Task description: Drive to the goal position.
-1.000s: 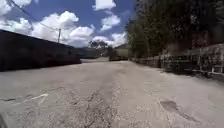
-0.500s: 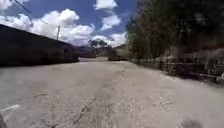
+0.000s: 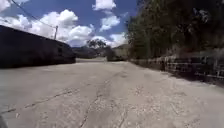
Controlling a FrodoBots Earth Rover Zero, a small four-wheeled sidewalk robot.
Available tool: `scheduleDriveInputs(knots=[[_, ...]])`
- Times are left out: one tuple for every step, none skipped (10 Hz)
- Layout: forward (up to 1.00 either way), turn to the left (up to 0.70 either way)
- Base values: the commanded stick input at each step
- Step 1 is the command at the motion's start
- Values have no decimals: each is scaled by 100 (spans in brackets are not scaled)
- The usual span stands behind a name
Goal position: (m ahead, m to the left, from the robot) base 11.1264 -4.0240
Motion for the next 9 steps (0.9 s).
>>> scheduleDriveInputs(knots=[[100,-1],[100,-1],[100,-1],[100,-1],[100,-1],[100,-1],[100,-1],[100,-1],[100,-1]])
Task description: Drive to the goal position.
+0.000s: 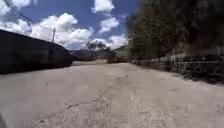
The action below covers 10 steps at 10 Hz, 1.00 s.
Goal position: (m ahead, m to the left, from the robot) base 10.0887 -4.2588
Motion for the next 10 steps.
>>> scheduleDriveInputs(knots=[[100,-1],[100,-1],[100,-1],[100,-1],[100,-1],[100,-1],[100,-1],[100,-1],[100,-1],[100,-1]])
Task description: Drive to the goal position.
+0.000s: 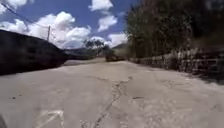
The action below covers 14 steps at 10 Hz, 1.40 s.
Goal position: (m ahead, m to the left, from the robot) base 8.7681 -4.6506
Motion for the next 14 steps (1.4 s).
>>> scheduleDriveInputs(knots=[[100,-1],[100,-1],[100,31],[100,14],[100,-1],[100,-1],[100,-1],[100,-1],[100,-1],[100,-1],[100,-1],[100,-1],[100,-1],[100,-1]])
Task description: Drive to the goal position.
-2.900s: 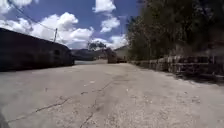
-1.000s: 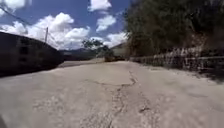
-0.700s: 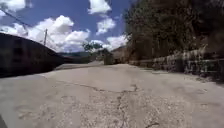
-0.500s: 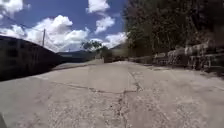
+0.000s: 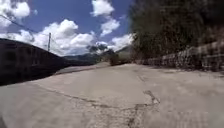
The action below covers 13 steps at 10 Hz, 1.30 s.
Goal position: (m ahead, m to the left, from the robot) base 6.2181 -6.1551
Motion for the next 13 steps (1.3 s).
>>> scheduleDriveInputs(knots=[[100,-1],[100,-1],[100,-1],[100,-1],[100,-1],[100,-1],[100,-1],[100,-1],[100,-1],[100,-1],[100,-1],[100,-1],[100,-1]])
